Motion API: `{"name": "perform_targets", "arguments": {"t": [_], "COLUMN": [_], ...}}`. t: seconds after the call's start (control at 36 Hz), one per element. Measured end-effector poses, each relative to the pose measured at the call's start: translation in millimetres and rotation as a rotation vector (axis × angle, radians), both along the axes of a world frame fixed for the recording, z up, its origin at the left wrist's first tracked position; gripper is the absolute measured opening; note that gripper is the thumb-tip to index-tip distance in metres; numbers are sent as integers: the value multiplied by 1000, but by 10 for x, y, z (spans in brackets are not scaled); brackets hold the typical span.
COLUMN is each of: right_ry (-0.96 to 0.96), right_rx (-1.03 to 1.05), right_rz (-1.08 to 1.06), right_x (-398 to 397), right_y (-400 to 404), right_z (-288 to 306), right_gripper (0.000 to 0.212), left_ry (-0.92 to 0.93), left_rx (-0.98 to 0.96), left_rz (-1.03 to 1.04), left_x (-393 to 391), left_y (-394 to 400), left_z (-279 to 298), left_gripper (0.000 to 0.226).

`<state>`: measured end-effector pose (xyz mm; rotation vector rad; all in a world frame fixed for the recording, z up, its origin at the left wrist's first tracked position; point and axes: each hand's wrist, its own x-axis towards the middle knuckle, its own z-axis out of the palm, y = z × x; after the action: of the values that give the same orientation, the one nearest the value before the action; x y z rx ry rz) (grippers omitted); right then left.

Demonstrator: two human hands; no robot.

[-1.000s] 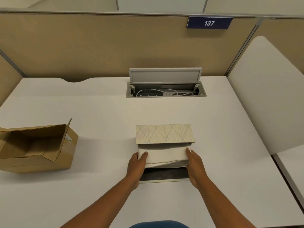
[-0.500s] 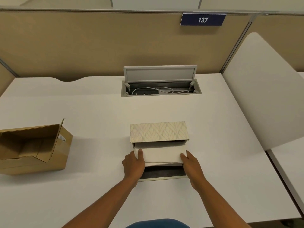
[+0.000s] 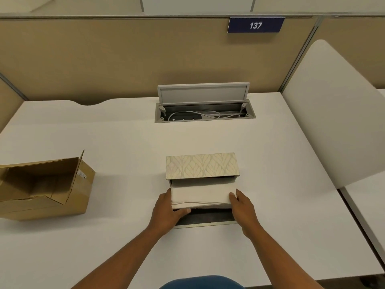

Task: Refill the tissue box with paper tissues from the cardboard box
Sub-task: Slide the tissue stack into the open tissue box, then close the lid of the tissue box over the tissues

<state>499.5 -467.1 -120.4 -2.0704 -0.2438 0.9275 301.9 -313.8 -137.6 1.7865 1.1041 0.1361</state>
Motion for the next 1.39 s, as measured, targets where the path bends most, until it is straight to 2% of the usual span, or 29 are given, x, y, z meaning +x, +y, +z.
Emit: {"name": "perform_targets", "arguments": {"t": [0.14,0.53,0.61,0.75,0.83,0.86,0.89,0.94,1.03,1.11,1.19,1.25,1.33,1.39], "right_ry": [-2,-77,-112,-110,-85,-98,-144,-337,-694,-906,-1011,-1030,-1045,-1050], "right_rx": [11,48,84,40,59,75,94,163,244,174,30,-70,-179,-188], "right_rz": [9,-36,-36,5,-34,-64,-93,-124,45,369,595,695,789,810], "right_x": [15,-6,2,14,33,28,13,-44,-142,-222,-308,-357,-365,-344], "right_y": [20,49,76,62,43,25,-5,-88,-180,-145,13,113,176,185], "right_z": [3,7,10,-36,0,12,30,76,103,101,123,141,134,127], "right_gripper": [51,46,39,35,50,50,47,35,24,28,34,43,62,66], "left_ry": [29,-7,-21,-5,72,84,76,-2,-154,-149,-118,-65,90,190], "left_rx": [65,61,60,28,-1,22,60,119,231,369,457,446,369,365], "left_rz": [41,102,101,82,-5,-35,-46,33,202,159,14,-105,-276,-357], "left_x": [19,61,57,50,48,36,19,-22,-24,95,276,404,557,608], "left_y": [52,6,-10,-10,82,124,165,240,379,562,714,804,923,956], "left_z": [-22,-63,-89,-108,2,55,105,204,345,461,581,664,764,787], "left_gripper": [66,64,64,75,119,126,125,104,62,49,55,65,82,88]}}
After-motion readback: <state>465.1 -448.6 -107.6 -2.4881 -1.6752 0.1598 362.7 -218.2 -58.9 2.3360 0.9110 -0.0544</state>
